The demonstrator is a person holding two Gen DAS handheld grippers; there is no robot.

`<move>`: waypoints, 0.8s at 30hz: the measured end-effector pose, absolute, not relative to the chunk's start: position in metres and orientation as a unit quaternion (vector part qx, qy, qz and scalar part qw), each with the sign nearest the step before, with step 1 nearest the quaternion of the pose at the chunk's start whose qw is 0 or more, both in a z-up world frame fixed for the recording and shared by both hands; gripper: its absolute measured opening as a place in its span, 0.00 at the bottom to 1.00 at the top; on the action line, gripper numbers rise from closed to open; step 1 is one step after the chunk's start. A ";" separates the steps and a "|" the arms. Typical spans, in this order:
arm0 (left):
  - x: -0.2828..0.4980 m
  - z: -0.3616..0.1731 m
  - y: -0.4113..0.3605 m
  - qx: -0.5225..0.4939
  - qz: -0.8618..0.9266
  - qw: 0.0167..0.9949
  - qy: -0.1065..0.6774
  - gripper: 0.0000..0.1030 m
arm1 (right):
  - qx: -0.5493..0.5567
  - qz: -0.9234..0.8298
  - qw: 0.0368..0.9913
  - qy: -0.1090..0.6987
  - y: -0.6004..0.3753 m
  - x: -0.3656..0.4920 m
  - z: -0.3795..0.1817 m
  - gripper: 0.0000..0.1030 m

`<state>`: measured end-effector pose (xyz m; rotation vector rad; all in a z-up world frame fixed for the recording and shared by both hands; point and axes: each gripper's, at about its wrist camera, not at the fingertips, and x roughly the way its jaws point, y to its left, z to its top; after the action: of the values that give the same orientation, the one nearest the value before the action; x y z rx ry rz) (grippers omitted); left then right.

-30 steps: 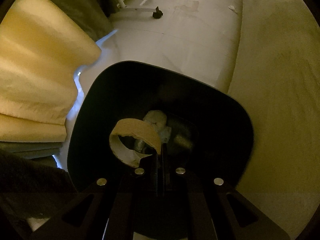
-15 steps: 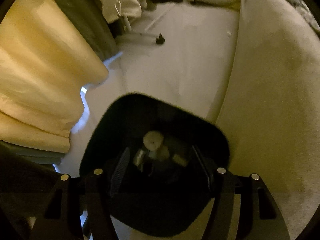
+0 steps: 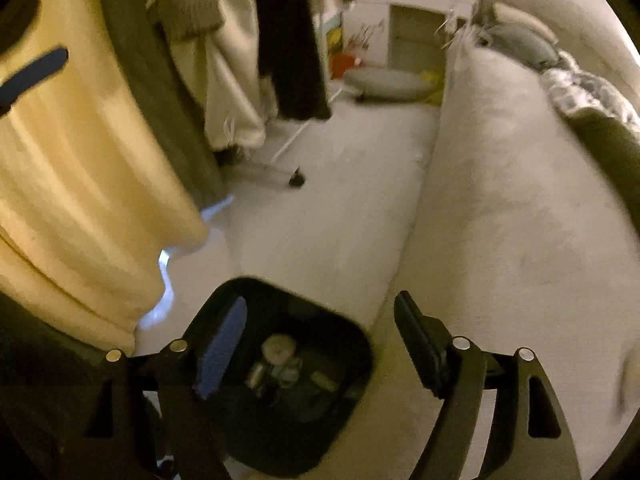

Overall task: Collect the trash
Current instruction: 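Return both tools over the bed toward the white tissue ball and black pack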

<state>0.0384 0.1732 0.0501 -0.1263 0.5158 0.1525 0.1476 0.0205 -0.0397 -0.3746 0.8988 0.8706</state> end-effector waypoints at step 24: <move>0.106 0.036 0.062 -0.057 -0.038 0.961 0.268 0.97 | -0.111 0.286 0.890 0.338 -0.161 0.200 0.018 0.84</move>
<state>0.1064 0.0621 0.0360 -0.1154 0.5425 -0.0770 0.1999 -0.1612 0.0182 -0.2301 0.7028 0.5936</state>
